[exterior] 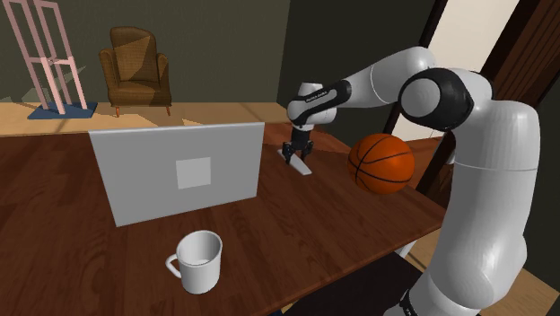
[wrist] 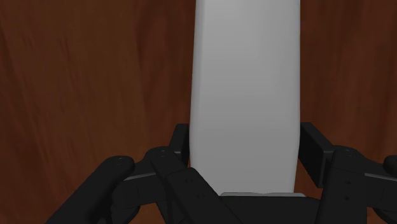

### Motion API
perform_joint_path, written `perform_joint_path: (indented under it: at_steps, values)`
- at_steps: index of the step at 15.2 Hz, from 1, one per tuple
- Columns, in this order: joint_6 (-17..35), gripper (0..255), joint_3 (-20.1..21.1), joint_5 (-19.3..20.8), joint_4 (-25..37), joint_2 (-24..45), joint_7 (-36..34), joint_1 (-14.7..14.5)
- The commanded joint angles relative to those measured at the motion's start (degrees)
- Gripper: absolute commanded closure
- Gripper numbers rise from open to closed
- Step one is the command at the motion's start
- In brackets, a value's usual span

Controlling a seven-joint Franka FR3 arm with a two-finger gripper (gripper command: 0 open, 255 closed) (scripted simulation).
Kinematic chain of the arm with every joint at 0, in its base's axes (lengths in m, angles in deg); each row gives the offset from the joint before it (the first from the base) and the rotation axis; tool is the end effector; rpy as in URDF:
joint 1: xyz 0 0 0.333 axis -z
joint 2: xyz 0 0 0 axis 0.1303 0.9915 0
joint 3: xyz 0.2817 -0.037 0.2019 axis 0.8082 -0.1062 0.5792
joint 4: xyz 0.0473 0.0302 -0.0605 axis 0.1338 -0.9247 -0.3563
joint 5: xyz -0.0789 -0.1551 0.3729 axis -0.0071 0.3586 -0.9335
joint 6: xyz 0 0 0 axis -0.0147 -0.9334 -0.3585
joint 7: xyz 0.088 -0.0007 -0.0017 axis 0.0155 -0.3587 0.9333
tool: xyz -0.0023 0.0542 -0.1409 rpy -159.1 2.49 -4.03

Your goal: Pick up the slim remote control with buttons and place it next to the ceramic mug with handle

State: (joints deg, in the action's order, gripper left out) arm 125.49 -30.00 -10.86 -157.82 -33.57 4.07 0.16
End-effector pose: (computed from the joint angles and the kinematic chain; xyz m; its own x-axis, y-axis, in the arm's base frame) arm 0.6571 -0.1304 0.3177 0.9762 -0.2168 0.0079 -0.2168 -0.9762 -0.0079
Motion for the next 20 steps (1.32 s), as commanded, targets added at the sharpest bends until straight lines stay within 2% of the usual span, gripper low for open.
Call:
perform_joint_path:
  at_steps: [1,20]
  values:
    - [-1.49,255,-0.03,0.08,0.82,-0.67,-0.07,-0.03]
    - [-14.48,255,-0.22,0.61,9.19,-5.31,-0.49,-0.09]
